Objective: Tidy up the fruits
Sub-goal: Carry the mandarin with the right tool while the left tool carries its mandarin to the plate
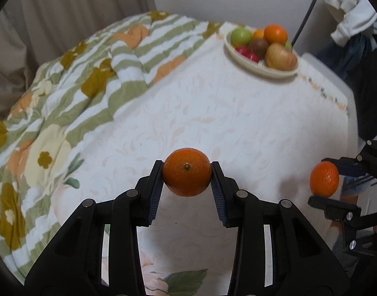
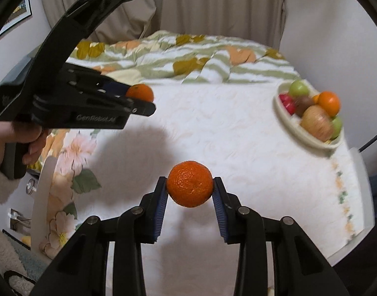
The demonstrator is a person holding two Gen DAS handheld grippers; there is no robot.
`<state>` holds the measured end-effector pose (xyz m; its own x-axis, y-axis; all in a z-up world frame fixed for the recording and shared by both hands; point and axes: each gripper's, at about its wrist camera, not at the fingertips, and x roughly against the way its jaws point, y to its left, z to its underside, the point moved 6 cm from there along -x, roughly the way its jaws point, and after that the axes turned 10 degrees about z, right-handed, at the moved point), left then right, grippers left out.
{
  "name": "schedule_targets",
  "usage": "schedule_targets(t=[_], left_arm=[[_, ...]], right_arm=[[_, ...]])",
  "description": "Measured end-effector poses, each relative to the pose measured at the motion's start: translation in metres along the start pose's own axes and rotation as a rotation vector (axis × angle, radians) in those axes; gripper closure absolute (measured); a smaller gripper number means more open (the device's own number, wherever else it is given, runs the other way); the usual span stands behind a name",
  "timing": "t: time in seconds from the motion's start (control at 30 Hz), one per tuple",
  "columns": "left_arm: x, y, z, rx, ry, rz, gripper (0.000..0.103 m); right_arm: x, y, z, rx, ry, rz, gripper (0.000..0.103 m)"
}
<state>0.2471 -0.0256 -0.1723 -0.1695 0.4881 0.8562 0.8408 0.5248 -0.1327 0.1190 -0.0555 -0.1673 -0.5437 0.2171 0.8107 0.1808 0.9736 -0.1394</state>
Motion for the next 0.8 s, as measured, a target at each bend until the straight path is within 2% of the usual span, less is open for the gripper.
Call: schedule_targets(t=[0.13, 0.37, 0.57, 0.8], left_arm=[[0.021, -0.013, -0.017, -0.015, -0.055, -0.010, 0.058], [0.045, -0.035, -0.048, 0.000, -0.128, -0.032, 0.058], [0.045, -0.049, -0.082, 0.081, -0.178, -0.069, 0.058], [0.021, -0.069, -0.131, 0.208, -0.219, -0.094, 0.058]], right_arm=[[0.020, -0.014, -0.015, 0.000, -0.055, 0.029, 0.070], [0.038, -0.047, -0.039, -0.028, -0.120, 0.019, 0.070], [0.032, -0.101, -0.062, -0.034, -0.168, -0.001, 0.070], [0.009, -0.176, -0.093, 0.040, -0.192, -0.045, 0.070]])
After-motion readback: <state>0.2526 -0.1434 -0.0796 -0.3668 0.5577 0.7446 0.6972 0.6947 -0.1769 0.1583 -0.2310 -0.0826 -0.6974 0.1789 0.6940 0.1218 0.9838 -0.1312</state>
